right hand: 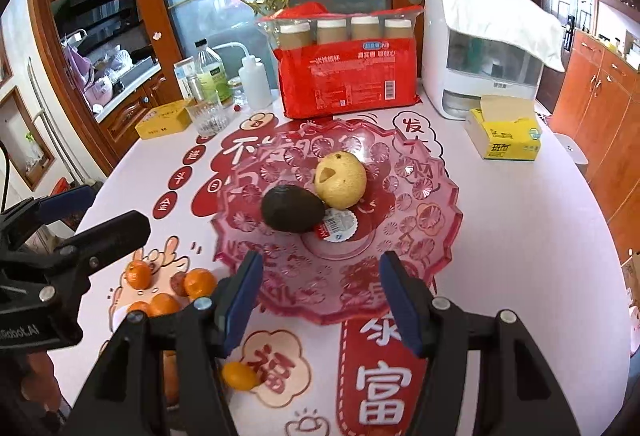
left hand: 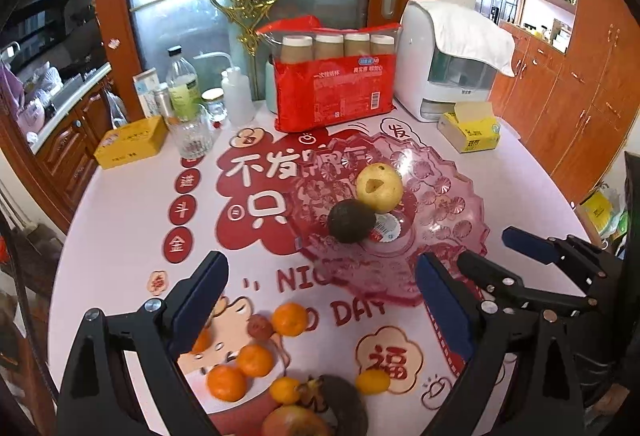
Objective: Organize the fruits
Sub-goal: 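Open both tools to drop the pear and avocado into the bowl, then grasp the red apple with the left tool while the right tool grasps the banana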
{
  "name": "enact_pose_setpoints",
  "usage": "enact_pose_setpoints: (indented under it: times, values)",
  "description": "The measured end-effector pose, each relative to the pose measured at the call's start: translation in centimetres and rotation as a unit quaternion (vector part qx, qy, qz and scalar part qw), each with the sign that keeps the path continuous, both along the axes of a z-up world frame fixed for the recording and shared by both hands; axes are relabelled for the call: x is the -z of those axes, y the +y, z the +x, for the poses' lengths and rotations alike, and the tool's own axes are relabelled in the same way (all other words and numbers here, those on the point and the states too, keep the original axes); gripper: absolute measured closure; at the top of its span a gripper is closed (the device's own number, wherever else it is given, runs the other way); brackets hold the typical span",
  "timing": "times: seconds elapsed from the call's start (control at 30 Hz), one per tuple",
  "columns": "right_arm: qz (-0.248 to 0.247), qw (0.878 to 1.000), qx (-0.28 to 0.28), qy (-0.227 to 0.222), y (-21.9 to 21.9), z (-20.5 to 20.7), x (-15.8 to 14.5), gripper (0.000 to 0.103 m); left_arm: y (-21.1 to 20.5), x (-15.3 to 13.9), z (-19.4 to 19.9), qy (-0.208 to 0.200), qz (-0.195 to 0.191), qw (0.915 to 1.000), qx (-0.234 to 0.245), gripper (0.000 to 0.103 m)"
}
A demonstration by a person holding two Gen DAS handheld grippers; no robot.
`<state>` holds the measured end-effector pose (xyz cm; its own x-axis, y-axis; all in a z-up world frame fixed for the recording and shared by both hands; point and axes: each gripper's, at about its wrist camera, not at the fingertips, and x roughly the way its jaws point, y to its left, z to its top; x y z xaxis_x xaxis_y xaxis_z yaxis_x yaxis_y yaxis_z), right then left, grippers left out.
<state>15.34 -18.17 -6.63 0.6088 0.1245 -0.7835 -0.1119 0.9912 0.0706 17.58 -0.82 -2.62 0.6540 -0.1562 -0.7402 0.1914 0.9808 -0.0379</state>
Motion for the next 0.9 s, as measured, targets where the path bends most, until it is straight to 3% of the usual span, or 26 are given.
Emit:
enact_pose_setpoints:
  times: [0.5, 0.73, 0.9]
  values:
    - [0.012, 0.999, 0.005, -0.032, 4.1, -6.1, -4.1, 0.042, 7.3, -2.5, -4.9, -0.02, -0.006, 0.9997, -0.014, 0.009]
    - [0.011, 1.0, -0.012, -0.012, 7.3, -7.8, -2.5, 0.042, 11.3, -0.1, -6.4, 0.01, 0.0, 0.9998, -0.017, 0.009]
    - [0.011, 1.0, -0.018, 0.022, 8.8, -8.2, 0.2, 0.042, 12.6, 3.6, -7.4, 0.053, 0.001, 0.9986, -0.006, 0.009]
